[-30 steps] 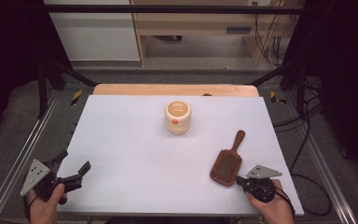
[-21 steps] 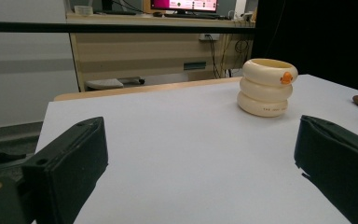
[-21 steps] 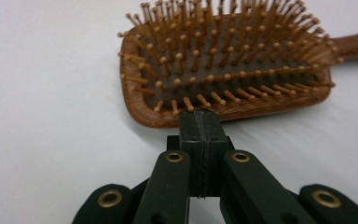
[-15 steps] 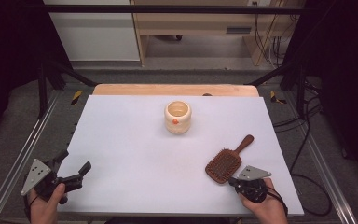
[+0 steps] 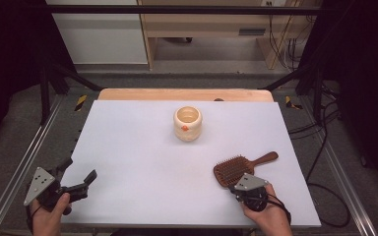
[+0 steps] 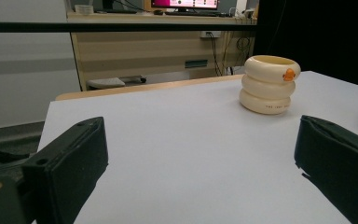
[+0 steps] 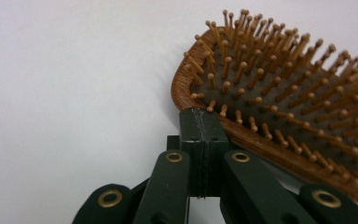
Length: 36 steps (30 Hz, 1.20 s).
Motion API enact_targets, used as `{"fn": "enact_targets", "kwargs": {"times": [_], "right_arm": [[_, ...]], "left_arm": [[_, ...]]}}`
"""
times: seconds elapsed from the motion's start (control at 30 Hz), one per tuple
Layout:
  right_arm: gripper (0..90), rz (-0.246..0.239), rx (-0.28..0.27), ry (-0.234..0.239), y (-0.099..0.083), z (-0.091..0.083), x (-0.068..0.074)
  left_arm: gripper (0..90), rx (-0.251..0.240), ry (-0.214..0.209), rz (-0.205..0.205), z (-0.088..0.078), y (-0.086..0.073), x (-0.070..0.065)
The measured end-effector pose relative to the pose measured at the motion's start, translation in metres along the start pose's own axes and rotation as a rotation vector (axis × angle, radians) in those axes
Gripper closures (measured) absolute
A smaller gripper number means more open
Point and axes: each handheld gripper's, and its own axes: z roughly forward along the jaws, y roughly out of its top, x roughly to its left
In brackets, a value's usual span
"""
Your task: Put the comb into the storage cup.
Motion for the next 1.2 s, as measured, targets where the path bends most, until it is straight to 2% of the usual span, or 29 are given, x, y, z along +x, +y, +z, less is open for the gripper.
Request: {"fn": "enact_targets", "kwargs": {"times": [0.23, 0.47, 0.77, 1.2], "right_arm": [[90.0, -0.035, -0.007, -0.033, 0.014, 0.013, 0.000], [90.0, -0.059, 0.012, -0.054, 0.030, 0.028, 0.004], [90.0, -0.048, 0.037, -0.093, 0.043, 0.043, 0.006], [90.0, 0.029, 0.069, -0.152, 0.058, 0.060, -0.002]], "left_arm": [[2.8, -0.001, -0.001, -0.001, 0.000, 0.000, 0.001], [2.8, -0.002, -0.002, 0.000, 0.000, 0.000, 0.001], [2.8, 0.000, -0.003, 0.000, 0.001, 0.000, 0.002], [2.8, 0.002, -0.003, 0.000, 0.001, -0.001, 0.002]]}}
